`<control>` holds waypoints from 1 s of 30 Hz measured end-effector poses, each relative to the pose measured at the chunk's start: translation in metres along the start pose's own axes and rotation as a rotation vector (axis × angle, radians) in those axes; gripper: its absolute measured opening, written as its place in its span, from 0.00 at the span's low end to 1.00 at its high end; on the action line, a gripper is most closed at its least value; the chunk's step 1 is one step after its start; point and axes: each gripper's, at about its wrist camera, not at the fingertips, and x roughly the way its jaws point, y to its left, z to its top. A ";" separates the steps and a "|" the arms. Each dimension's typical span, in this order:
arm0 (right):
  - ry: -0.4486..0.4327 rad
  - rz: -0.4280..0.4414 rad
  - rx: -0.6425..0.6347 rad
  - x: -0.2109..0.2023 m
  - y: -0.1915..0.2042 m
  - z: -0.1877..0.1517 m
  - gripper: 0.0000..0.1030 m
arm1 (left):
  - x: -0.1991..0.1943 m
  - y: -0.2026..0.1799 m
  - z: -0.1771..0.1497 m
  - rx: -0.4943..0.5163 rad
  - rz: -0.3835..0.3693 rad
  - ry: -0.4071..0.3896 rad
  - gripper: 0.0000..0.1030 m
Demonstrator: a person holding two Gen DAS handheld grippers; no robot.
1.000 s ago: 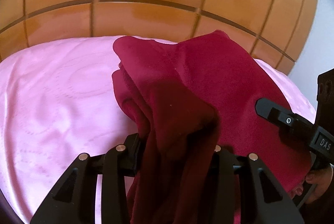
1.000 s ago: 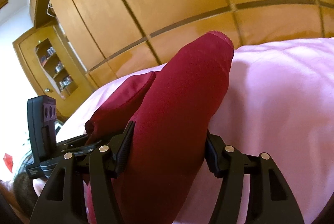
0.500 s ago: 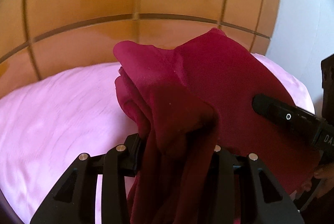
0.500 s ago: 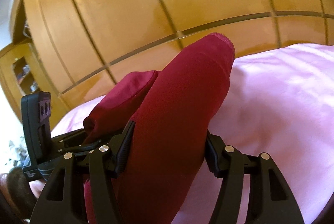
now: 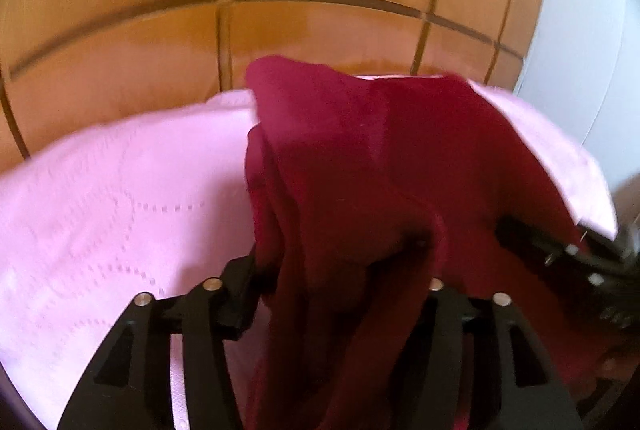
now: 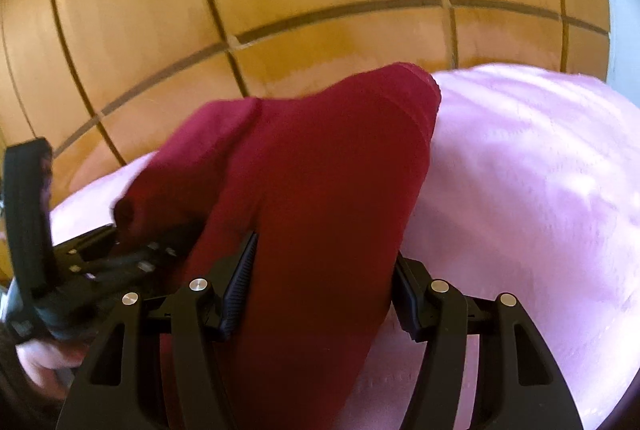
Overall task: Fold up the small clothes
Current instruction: 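Lower the folded edge onto the sweater and open the left gripper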
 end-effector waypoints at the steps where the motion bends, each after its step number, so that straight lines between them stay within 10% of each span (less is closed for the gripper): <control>1: 0.004 0.005 0.009 0.001 -0.002 -0.001 0.60 | 0.002 0.007 0.000 -0.036 -0.022 0.008 0.58; 30: 0.036 -0.188 0.002 -0.039 -0.004 -0.029 0.93 | -0.039 0.016 -0.050 -0.127 -0.008 0.033 0.77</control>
